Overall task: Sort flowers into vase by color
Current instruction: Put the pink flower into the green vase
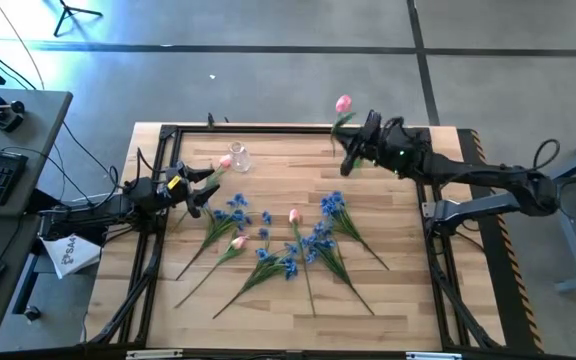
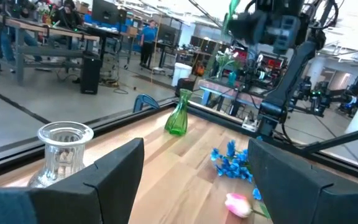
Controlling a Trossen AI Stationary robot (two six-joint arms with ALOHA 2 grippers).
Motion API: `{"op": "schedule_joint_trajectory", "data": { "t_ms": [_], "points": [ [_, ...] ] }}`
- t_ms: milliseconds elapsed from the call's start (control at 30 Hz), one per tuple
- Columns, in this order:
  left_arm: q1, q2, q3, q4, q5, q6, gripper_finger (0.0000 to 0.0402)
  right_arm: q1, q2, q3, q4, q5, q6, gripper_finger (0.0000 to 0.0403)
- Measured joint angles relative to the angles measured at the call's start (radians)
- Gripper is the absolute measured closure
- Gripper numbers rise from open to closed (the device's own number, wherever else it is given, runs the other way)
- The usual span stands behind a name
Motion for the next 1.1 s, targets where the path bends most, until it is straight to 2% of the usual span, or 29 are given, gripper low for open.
{"op": "schedule_joint_trajectory", "data": {
  "t_ms": [233,500,767,1100],
  "points": [
    [0.000,0.000,0.000,-0.002,0.000,-0.007,0.0128,-0.101,-0.075,-0.002,-0.072,0.145,-0.072,0.0402],
    [0.000,0.000,0.000,-0.004,0.000,-0.001,0.0128,-0.152,-0.121,-0.003,-0.189,0.147,-0.013,0.0403],
    [0.000,0.000,0.000,-0.004,0.000,-0.001,0.0128,-0.187,-0.119,-0.140,-0.032,0.146,0.056,0.0403],
    [0.000,0.000,0.000,0.003,0.000,-0.002,0.0128,-0.234,-0.119,-0.195,-0.007,0.133,0.182,0.0403]
  ]
}}
